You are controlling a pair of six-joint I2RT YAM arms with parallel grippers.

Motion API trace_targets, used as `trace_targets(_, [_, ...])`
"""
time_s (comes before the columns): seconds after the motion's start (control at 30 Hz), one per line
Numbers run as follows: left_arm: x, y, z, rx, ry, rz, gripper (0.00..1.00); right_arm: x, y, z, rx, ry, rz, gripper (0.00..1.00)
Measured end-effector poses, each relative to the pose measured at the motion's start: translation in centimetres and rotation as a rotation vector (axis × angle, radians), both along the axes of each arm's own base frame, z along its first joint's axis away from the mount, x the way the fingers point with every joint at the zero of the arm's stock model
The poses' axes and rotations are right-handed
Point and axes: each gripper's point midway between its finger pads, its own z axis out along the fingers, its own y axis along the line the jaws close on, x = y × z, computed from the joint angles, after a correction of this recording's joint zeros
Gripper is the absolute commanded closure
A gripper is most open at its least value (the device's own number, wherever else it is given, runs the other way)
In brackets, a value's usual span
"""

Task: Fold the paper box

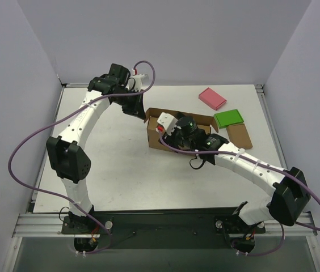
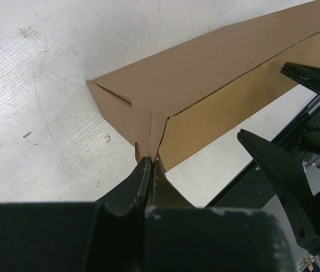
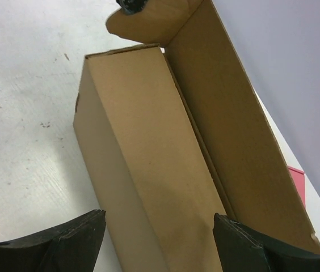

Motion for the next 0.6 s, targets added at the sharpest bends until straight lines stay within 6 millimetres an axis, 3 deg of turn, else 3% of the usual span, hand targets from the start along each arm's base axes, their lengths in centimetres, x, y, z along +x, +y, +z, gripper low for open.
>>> trace_targets(0.1, [0.1, 0.0, 0.0, 0.002, -0.004, -0.004, 1.00, 0.9, -0.4, -0.9, -0.012, 0.005, -0.007, 0.25])
trace_targets(0.2, [0.2, -0.2, 0.0, 0.007, -0.008, -0.007, 1.00, 1.3, -1.0, -2.3, -0.044, 0.024, -0.009, 0.35])
trace_targets(0.33, [0.5, -0.4, 0.2, 0.022, -0.022, 0.001, 1.00, 1.6, -0.8, -2.3, -0.053, 0.013, -0.004, 0.43])
trace_targets(0.6, [0.7, -0.6, 0.7, 0.006, 0.008, 0.074, 1.00, 1.9, -0.4, -2.6, -0.055, 0.002, -0.007, 0.45])
